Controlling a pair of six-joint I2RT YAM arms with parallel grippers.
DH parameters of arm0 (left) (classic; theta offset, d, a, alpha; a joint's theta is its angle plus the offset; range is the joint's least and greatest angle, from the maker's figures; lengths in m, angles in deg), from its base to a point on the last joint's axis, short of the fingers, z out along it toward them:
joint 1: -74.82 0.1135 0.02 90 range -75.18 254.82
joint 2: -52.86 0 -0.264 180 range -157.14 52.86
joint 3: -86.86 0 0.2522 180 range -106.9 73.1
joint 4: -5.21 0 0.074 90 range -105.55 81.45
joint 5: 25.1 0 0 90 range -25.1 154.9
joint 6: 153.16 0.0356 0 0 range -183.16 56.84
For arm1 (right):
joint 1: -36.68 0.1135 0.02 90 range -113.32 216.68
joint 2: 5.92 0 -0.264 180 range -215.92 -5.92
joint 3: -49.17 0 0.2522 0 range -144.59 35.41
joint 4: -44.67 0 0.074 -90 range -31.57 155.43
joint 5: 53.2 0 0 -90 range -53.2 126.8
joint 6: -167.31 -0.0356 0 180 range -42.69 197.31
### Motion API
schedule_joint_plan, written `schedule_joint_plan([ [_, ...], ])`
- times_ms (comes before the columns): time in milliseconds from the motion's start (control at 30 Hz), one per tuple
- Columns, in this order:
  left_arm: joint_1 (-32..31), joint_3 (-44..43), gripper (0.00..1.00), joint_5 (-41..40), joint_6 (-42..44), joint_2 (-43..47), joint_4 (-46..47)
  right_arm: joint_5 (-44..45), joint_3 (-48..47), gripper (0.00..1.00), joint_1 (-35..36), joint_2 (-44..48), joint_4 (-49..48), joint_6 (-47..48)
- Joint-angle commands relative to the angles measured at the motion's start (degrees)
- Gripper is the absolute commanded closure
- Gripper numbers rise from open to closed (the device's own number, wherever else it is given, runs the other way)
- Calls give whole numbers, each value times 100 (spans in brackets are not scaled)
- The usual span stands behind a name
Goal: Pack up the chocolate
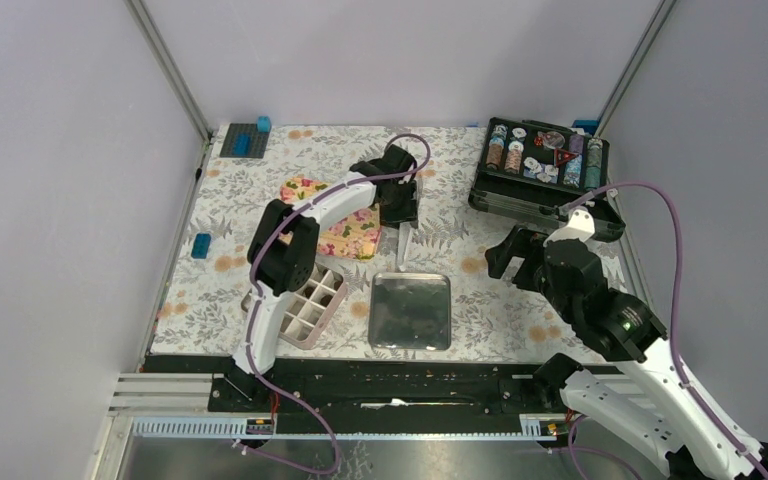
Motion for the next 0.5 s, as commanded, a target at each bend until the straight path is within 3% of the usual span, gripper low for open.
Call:
schedule_joint_plan([
  [0, -22, -543, 48, 132, -173, -130, 328, 288, -279, 1, -6, 99, 212, -54],
  [100, -31, -736, 39, 263, -223, -230, 279, 273, -313, 1, -8, 85, 261, -65],
  [233, -86, -938, 37, 95, -109, -3, 17, 263, -310, 1, -10, 112, 278, -94],
  [467, -92, -555, 35, -467, 250, 1560, -262, 284, -271, 1, -20, 82, 258, -91],
])
